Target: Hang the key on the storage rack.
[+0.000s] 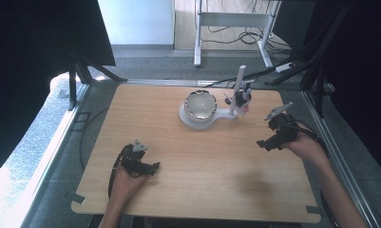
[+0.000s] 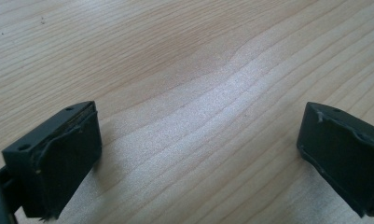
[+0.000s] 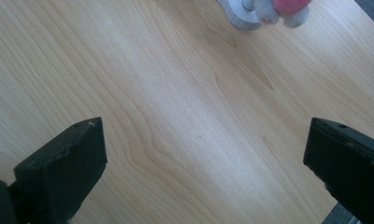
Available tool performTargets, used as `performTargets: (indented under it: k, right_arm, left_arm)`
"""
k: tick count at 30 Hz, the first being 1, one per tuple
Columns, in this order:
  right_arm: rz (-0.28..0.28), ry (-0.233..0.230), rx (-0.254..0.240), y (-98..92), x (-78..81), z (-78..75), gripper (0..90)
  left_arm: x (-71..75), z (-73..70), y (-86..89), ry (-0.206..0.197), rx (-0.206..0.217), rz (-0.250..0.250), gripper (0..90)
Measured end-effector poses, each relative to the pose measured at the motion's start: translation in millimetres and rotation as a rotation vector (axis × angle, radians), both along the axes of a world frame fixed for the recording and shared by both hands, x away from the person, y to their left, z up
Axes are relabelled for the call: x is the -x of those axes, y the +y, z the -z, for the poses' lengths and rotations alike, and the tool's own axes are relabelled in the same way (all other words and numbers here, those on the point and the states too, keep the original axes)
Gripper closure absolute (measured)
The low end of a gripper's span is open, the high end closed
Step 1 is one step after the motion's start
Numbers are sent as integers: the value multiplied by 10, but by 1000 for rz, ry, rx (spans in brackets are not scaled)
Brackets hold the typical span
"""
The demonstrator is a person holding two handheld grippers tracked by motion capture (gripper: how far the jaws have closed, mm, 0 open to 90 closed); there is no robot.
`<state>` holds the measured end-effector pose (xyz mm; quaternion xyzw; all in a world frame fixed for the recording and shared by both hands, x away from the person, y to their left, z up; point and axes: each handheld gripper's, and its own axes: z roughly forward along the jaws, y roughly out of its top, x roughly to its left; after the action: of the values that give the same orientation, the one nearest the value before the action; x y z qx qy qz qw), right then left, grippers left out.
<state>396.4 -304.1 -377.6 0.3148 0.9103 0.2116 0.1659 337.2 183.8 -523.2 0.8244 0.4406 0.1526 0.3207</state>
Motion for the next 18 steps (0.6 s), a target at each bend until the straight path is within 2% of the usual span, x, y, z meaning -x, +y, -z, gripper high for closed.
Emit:
performTargets:
  k: [18]
  right_arm:
    - [54,-41,-19,-240,304,140,0]
  left_arm:
    - [1,-1,0,3,-2,1,0]
